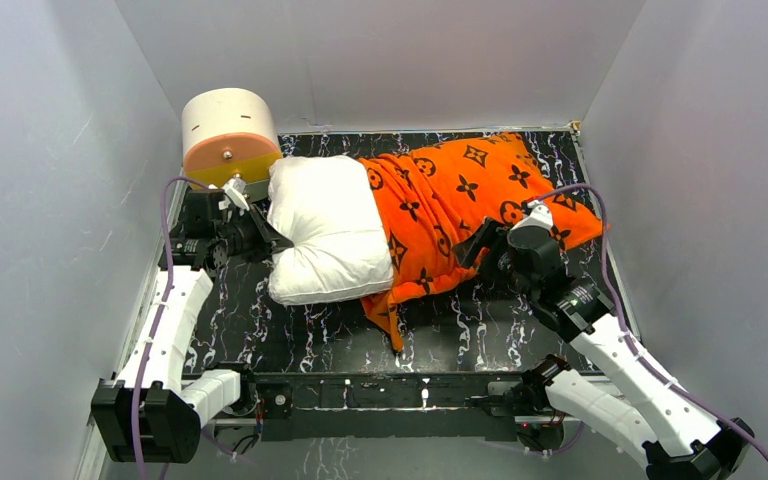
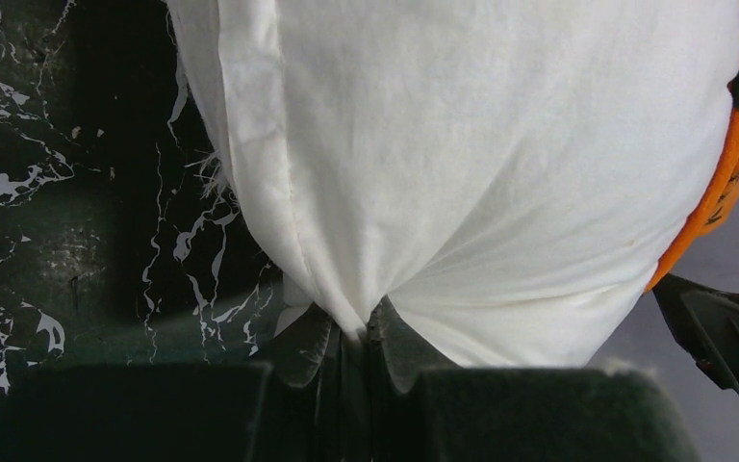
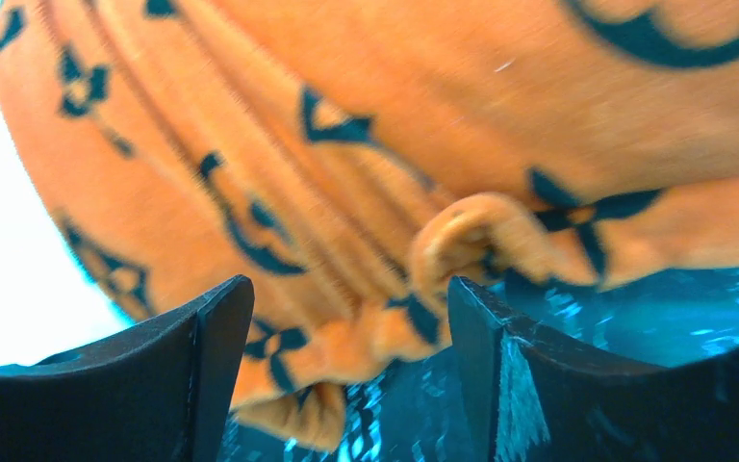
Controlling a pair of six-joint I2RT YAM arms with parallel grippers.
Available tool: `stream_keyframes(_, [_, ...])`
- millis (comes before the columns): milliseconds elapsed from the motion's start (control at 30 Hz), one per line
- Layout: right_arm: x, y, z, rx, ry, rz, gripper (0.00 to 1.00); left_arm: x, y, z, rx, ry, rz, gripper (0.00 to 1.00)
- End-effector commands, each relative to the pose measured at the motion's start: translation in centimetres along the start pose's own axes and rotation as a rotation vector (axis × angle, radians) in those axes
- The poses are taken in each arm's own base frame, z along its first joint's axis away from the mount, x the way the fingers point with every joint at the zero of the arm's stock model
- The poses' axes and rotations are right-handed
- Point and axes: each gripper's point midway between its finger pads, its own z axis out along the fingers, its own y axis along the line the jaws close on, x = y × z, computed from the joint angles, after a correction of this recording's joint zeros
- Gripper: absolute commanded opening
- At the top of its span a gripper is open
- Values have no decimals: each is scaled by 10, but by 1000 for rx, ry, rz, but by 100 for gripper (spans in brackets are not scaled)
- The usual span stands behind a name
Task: Remove the pillowcase from the pillow
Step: Remove the pillow from the pillowcase.
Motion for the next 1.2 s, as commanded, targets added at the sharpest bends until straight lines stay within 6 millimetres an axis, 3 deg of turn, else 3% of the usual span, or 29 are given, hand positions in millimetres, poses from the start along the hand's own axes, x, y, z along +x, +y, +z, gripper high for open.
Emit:
stream_keyframes(0, [18, 47, -23, -228, 154, 149, 82, -11, -7, -2, 45, -56, 4, 0])
stream_keyframes(167, [66, 65, -23, -335, 386, 287, 82, -12, -8, -2, 52, -59, 6, 0])
stream_keyframes(333, [101, 79, -6, -413, 531, 377, 82, -11, -8, -2, 54, -56, 6, 0])
stream_keyframes(533, [95, 80, 31, -326, 446, 406, 84, -10, -8, -3, 51, -53, 4, 0])
stream_keyframes(567, [94, 80, 34, -319, 438, 426, 79, -10, -8, -4, 48, -52, 8, 0])
stream_keyframes(633, [93, 78, 35, -324, 411, 432, 53, -12, -6, -6, 31, -62, 25, 0])
stream_keyframes(733, [79, 45, 38, -166, 282, 424, 23, -17, 10, -11, -68, -96, 58, 0])
stream_keyframes(800, [49, 13, 35, -24, 98, 414, 0, -20, 23, -14, -142, -117, 78, 0])
stream_keyframes(967, [-27, -60, 7, 273, -342, 299, 0, -34, 56, -33, -365, -193, 72, 0])
stream_keyframes(1067, [-49, -98, -14, 488, -477, 213, 0, -43, 68, -45, -460, -245, 67, 0])
stream_keyframes(1167, [-59, -117, -27, 619, -540, 144, 0, -46, 74, -51, -502, -273, 62, 0])
